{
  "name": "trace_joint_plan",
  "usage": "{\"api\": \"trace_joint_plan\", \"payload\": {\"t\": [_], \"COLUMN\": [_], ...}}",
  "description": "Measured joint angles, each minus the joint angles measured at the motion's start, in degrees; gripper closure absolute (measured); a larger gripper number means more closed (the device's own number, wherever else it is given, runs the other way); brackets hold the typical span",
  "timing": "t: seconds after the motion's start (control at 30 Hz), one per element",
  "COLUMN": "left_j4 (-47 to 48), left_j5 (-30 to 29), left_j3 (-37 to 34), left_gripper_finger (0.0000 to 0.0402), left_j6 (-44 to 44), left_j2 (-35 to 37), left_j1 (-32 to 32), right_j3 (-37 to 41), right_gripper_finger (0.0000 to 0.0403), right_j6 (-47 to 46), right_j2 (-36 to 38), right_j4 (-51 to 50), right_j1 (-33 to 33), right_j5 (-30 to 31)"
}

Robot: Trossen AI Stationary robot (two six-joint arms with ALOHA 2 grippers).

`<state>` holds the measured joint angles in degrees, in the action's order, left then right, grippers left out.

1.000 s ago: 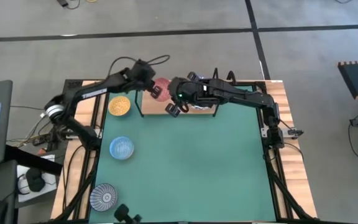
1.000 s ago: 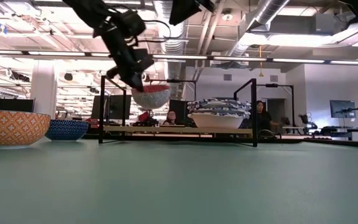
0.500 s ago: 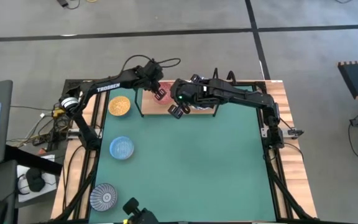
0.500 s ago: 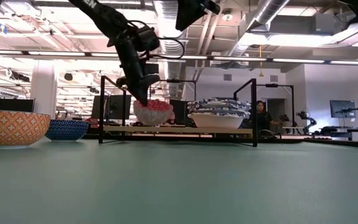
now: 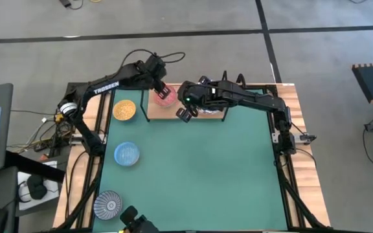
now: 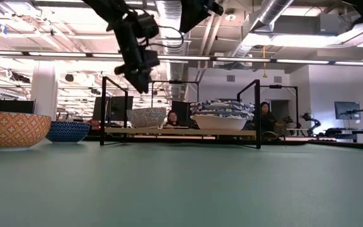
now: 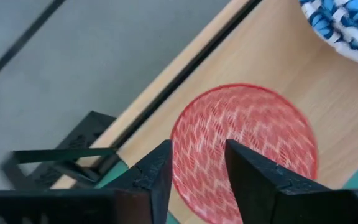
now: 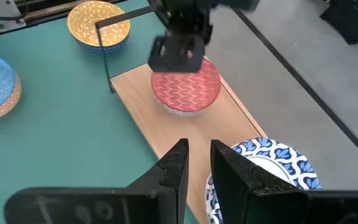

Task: Place and stack bowls onto a shelf
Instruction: Put the red bowl on the shelf, then stack the yellow bowl on top of the red bowl on the shelf

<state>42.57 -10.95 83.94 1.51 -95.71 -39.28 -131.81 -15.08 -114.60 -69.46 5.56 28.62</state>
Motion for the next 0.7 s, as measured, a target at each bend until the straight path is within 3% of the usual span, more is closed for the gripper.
{"api": "trace_joint_plan", "payload": {"t": [0.2,0.4,0.57,0.7], "left_j4": [3.69,9.23,9.40,9.58], "left_j5": [-0.15,3.16,4.18,2.86], "left_j3": [3.20,2.96,-2.32,-9.53], "left_gripper_finger": [0.0256,0.0256,0.0255,0.0255], "left_j6": [-2.58,-3.98,-2.06,6.65], "left_j2": [4.71,11.22,15.15,16.44], "left_j1": [-1.48,-9.78,-17.69,-20.61], "right_j3": [0.00,0.02,0.02,0.02], "right_gripper_finger": [0.0309,0.0309,0.0309,0.0309], "right_j6": [0.01,-0.91,-1.37,-1.37], "right_j2": [-0.01,-0.01,-0.01,-0.01], "right_j4": [-0.18,-0.63,-0.86,-0.88], "right_j1": [0.25,0.16,0.18,0.17], "right_j5": [-0.02,-0.06,-0.09,-0.12]}}
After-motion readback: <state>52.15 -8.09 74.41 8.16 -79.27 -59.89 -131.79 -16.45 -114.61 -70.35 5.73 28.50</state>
